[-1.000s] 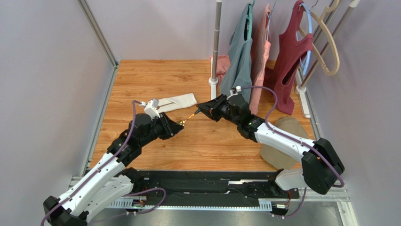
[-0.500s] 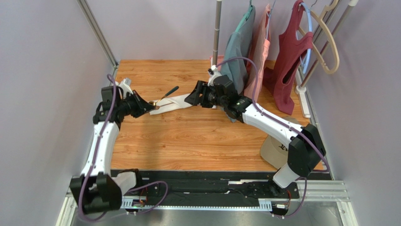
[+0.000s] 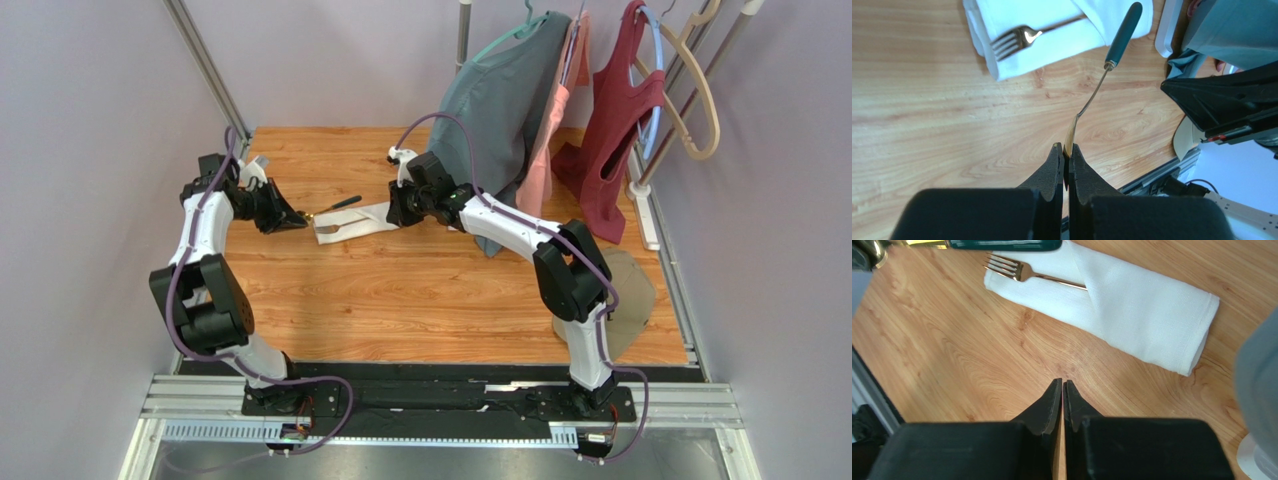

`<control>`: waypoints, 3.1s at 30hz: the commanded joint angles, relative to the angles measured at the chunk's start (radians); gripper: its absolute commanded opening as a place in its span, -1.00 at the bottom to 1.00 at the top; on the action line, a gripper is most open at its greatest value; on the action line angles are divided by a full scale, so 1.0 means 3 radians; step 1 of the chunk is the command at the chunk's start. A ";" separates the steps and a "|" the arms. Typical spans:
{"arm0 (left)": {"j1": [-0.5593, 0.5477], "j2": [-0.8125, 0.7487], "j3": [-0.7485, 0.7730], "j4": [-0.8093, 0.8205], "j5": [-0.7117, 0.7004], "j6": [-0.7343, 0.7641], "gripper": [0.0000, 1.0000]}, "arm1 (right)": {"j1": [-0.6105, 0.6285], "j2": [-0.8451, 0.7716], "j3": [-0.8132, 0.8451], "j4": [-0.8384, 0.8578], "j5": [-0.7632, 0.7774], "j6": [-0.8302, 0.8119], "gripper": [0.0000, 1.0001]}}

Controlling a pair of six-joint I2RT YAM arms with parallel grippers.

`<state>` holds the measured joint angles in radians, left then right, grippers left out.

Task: Fold the napkin into a case and place the utensils inside
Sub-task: Insert the spoon into the folded napkin.

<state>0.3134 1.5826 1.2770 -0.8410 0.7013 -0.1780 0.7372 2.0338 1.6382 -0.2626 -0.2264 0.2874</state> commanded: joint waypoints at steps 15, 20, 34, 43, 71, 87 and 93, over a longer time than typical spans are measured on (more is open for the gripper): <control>0.0208 0.0871 0.0749 -0.0367 -0.0073 0.0215 -1.00 | 0.0565 0.0665 0.1063 -0.0397 0.1071 -0.0596 -0.21; 0.0208 0.1060 0.1035 -0.0719 -0.0021 0.0404 -1.00 | 0.0386 0.0834 0.1191 -0.0428 0.1077 -0.0427 -0.68; 0.0203 0.1050 0.0944 -0.0756 -0.0128 0.0481 -1.00 | 0.0094 0.1197 0.1360 -0.0454 0.1051 -0.0457 -1.00; 0.0208 0.1244 0.1041 -0.0832 -0.0165 0.0511 -1.00 | 0.0079 0.1223 0.1263 -0.0408 0.0964 -0.0457 -1.00; -0.0048 0.1898 0.1511 -0.0991 0.0188 0.0573 -1.00 | 0.0018 0.1356 0.1309 -0.0387 0.0489 -0.0851 -1.00; -0.0231 0.2333 0.1868 -0.1026 0.0434 0.0583 -1.00 | -0.0003 0.1448 0.1457 -0.0500 0.0381 -0.0881 -1.00; -0.0272 0.2466 0.2027 -0.1119 0.0418 0.0588 -1.00 | -0.0003 0.1478 0.1519 -0.0541 0.0371 -0.0881 -1.00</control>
<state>0.2417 2.2963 1.8366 -1.1557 0.8185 -0.0330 0.7361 2.4504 2.0487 -0.4171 -0.0990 0.0395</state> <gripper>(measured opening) 0.023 0.006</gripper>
